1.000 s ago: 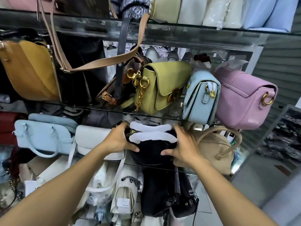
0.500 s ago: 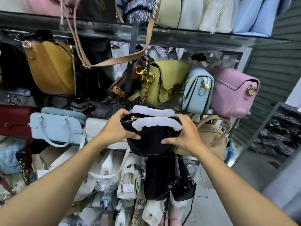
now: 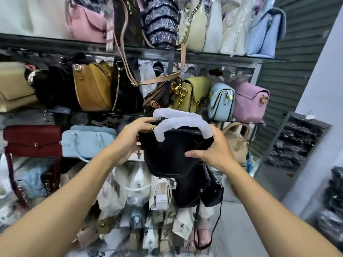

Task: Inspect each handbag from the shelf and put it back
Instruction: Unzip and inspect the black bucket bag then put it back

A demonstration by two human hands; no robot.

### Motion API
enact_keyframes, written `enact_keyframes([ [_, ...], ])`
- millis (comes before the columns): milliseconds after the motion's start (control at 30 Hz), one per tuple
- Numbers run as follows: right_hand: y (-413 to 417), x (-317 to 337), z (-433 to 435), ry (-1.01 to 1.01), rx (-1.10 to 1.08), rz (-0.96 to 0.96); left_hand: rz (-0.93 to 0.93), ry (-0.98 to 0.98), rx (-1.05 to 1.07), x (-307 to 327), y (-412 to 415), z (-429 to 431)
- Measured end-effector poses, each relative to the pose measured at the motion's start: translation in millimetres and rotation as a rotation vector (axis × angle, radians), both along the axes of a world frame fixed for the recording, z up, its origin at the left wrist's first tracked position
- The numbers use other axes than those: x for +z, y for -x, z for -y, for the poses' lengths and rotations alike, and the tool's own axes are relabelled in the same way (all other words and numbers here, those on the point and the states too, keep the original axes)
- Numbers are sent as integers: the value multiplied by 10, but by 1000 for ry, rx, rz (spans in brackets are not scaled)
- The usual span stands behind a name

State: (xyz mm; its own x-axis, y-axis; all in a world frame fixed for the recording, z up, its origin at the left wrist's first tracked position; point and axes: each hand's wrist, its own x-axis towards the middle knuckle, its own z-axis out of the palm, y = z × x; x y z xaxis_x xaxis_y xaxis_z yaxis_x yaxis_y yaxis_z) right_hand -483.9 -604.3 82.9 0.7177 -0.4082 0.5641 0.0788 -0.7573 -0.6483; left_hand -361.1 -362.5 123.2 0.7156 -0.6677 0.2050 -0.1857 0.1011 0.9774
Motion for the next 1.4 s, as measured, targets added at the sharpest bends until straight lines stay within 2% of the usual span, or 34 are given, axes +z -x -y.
enact_keyframes([
  [167, 210, 76, -220, 25, 32, 17, 141, -58, -53, 91, 154, -263],
  [300, 298, 146, -343, 82, 37, 42, 258, -114, 38, 174, 210, -280],
  [400, 288, 181, -387, 132, 52, 71, 226, -187, 188, 249, 252, -225],
  [600, 203, 156, -449, 197, -9, 44, 57, 38, 498, 284, 281, -75],
  [733, 142, 197, -412, 16, 91, -127, -23, 183, 635, 183, 246, 5],
  [800, 139, 269, -372, -125, 237, -213, 27, 172, 742, 156, 263, -21],
  [900, 184, 418, -409, -567, 388, -275, 158, 103, 807, 149, 330, -83],
  [967, 168, 445, -434, -653, 415, -291, 220, 98, 805, 129, 336, -100],
  [1000, 161, 454, -469, -647, 426, -299, 247, 108, 811, 120, 330, -107],
  [1133, 113, 379, -460, -356, 379, -253, 314, 131, 824, 158, 318, -147],
  [1233, 135, 410, -489, -155, 427, -209, 299, 114, 838, 210, 356, -193],
  [1400, 111, 478, -550, 49, 542, -216, 334, 117, 803, 250, 343, -253],
])
